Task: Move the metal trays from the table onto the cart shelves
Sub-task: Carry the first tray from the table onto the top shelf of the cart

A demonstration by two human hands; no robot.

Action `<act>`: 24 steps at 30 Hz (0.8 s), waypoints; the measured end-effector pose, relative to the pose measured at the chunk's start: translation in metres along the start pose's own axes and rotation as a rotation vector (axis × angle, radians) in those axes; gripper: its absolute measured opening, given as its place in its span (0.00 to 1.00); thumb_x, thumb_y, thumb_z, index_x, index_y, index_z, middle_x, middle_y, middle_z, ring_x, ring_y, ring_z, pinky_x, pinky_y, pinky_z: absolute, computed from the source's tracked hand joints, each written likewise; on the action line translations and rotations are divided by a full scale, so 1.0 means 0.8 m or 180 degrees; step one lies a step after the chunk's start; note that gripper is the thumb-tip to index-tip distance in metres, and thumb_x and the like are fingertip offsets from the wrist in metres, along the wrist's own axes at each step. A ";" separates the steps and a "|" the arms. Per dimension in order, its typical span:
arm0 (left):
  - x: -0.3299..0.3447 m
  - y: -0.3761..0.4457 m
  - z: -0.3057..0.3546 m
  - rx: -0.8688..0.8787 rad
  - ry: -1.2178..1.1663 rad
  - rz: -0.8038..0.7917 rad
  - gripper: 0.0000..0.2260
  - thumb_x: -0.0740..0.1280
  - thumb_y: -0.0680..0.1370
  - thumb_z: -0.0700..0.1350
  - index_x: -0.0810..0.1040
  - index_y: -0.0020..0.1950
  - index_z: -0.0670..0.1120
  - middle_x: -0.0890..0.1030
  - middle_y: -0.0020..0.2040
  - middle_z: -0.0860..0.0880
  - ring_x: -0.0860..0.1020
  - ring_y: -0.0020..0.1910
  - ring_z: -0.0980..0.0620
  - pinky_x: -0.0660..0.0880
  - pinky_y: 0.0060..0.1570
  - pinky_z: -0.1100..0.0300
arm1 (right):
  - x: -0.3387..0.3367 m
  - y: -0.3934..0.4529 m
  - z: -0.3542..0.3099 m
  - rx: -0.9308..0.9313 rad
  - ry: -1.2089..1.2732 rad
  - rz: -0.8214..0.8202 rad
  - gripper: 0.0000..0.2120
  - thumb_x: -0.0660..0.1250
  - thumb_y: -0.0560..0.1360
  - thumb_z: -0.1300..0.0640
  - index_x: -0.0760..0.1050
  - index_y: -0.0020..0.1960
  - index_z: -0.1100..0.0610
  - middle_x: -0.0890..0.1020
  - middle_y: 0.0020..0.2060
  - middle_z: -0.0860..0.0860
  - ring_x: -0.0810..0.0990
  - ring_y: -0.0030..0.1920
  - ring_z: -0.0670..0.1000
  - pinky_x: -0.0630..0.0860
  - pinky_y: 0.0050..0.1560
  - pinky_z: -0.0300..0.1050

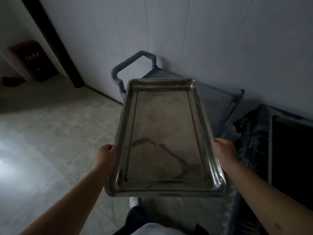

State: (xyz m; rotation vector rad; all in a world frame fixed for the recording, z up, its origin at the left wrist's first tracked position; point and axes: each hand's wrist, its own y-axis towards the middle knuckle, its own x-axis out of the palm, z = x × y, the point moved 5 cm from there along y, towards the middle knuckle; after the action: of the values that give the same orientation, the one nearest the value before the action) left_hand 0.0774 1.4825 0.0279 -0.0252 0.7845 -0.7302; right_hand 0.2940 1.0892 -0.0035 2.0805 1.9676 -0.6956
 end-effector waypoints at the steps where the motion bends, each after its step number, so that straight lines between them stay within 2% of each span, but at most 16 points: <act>1: 0.006 0.026 0.006 0.0051 0.0007 -0.0087 0.15 0.62 0.79 0.48 0.81 0.37 0.44 0.80 0.32 0.44 0.78 0.33 0.45 0.69 0.31 0.58 | 0.011 0.011 -0.004 0.0033 0.0023 0.0058 0.13 0.67 0.77 0.57 0.75 0.33 0.57 0.74 0.26 0.48 0.70 0.30 0.46 0.68 0.33 0.42; 4: 0.018 0.105 0.026 0.0141 0.0013 -0.0260 0.14 0.63 0.79 0.46 0.80 0.37 0.42 0.79 0.32 0.43 0.77 0.33 0.45 0.69 0.32 0.57 | 0.042 0.037 -0.020 0.0009 0.0023 0.0229 0.06 0.68 0.76 0.59 0.81 0.41 0.59 0.78 0.31 0.52 0.72 0.31 0.45 0.67 0.30 0.32; 7: 0.019 0.168 0.050 0.0226 0.0095 -0.0327 0.12 0.64 0.78 0.45 0.80 0.37 0.44 0.79 0.32 0.45 0.77 0.33 0.45 0.68 0.31 0.57 | 0.068 0.054 -0.026 0.0224 0.0172 0.0429 0.06 0.68 0.76 0.59 0.82 0.44 0.61 0.78 0.32 0.53 0.74 0.35 0.51 0.69 0.37 0.41; 10: 0.022 0.218 0.072 0.0284 0.0076 -0.0391 0.13 0.64 0.77 0.43 0.78 0.34 0.43 0.77 0.30 0.46 0.75 0.33 0.46 0.68 0.31 0.55 | 0.088 0.073 -0.031 0.0488 0.0070 0.0570 0.08 0.68 0.77 0.55 0.83 0.46 0.59 0.79 0.32 0.51 0.75 0.33 0.49 0.69 0.35 0.41; 13: 0.033 0.249 0.087 0.0266 0.0117 -0.0541 0.12 0.63 0.78 0.45 0.80 0.38 0.42 0.80 0.34 0.43 0.77 0.35 0.44 0.70 0.34 0.54 | 0.099 0.092 -0.033 0.0578 -0.0084 0.0686 0.15 0.68 0.76 0.53 0.80 0.45 0.67 0.82 0.39 0.63 0.79 0.38 0.59 0.74 0.40 0.50; 15: 0.043 0.262 0.090 0.0222 0.0127 -0.0633 0.13 0.63 0.78 0.46 0.81 0.40 0.41 0.81 0.37 0.40 0.77 0.35 0.44 0.70 0.34 0.54 | 0.104 0.108 -0.035 0.0578 -0.0186 0.0679 0.17 0.68 0.77 0.53 0.79 0.47 0.70 0.81 0.41 0.67 0.79 0.41 0.63 0.70 0.37 0.49; 18: 0.054 0.273 0.095 0.0181 0.0147 -0.0653 0.14 0.63 0.78 0.47 0.81 0.41 0.39 0.82 0.39 0.37 0.78 0.37 0.42 0.72 0.36 0.53 | 0.110 0.132 -0.037 0.0655 -0.0305 0.0552 0.16 0.67 0.77 0.52 0.80 0.47 0.67 0.81 0.38 0.65 0.77 0.36 0.58 0.67 0.37 0.46; 22: 0.066 0.275 0.105 0.0086 0.0136 -0.0543 0.14 0.63 0.77 0.48 0.81 0.42 0.39 0.83 0.40 0.37 0.80 0.42 0.37 0.78 0.42 0.44 | 0.111 0.162 -0.037 0.0569 -0.0483 0.0499 0.15 0.67 0.77 0.52 0.81 0.45 0.65 0.84 0.41 0.62 0.79 0.41 0.59 0.71 0.42 0.47; 24: 0.072 0.274 0.110 -0.0010 0.0065 -0.0534 0.14 0.63 0.78 0.48 0.81 0.43 0.39 0.83 0.41 0.37 0.81 0.43 0.37 0.78 0.43 0.44 | 0.111 0.179 -0.037 0.0559 -0.0643 0.0382 0.14 0.66 0.77 0.51 0.83 0.48 0.62 0.84 0.44 0.60 0.79 0.42 0.58 0.74 0.47 0.48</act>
State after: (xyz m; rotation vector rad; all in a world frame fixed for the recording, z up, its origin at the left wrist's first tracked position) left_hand 0.2915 1.5927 -0.0071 -0.0874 0.8098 -0.8893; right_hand 0.4405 1.1676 -0.0434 2.1083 1.7138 -1.0412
